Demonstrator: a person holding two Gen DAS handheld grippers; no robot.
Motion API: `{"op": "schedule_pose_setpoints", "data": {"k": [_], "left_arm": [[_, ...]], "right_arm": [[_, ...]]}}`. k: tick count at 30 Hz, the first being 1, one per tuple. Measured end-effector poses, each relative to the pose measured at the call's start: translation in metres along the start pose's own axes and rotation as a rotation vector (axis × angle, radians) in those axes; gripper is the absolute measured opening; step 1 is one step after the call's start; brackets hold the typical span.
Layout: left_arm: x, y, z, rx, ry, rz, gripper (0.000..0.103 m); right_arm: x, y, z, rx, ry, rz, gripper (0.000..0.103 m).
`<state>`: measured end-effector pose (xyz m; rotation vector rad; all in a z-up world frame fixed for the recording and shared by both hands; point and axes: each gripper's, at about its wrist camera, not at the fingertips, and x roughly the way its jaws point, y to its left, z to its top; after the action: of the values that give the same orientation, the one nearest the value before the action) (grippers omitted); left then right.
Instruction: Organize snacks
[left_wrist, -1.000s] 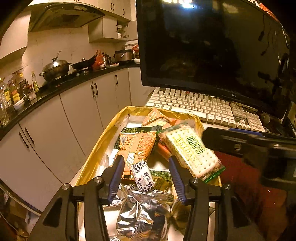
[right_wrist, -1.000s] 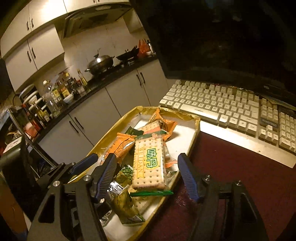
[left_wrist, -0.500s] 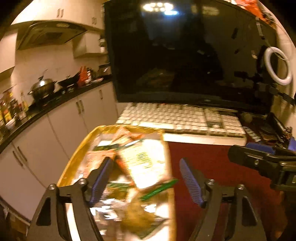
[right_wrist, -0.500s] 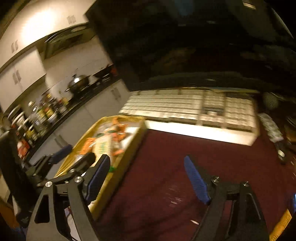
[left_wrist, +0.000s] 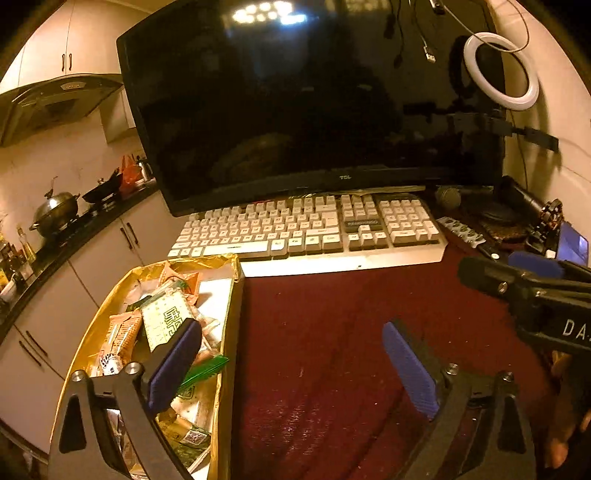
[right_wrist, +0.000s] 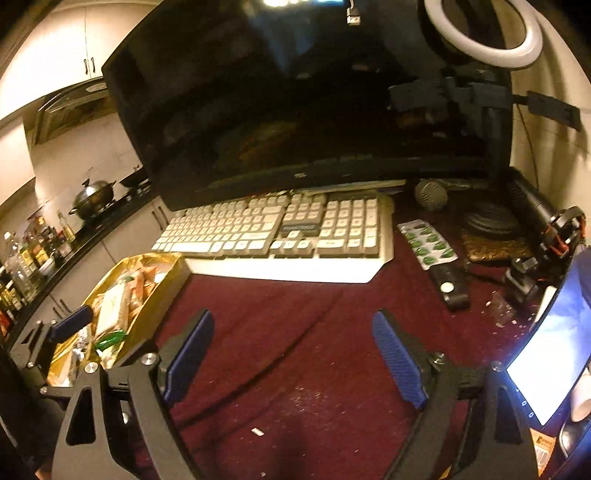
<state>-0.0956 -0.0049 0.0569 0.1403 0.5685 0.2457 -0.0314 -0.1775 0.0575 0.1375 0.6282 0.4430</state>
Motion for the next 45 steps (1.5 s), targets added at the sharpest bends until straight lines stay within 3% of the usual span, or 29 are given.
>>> {"op": "schedule_pose_setpoints", "data": {"k": [8,13,18,45], "left_arm": [[0.009,-0.005,0.001,0.058,0.004,0.255,0.102],[0.012,-0.009,0.0,0.045,0.026,0.189,0.102],[0.022,-0.019,0.0,0.092,0.061,0.26,0.102],[0.027,-0.019,-0.001,0.107,0.082,0.262,0.102]], "right_arm": [[0.009,0.004,-0.003,-0.013,0.02,-0.005,0.087],[0.009,0.004,-0.004,-0.015,0.018,-0.015,0.087],[0.009,0.006,-0.005,-0.029,0.026,-0.012,0.087],[0.011,0.008,-0.006,-0.043,0.035,-0.027,0.087]]}}
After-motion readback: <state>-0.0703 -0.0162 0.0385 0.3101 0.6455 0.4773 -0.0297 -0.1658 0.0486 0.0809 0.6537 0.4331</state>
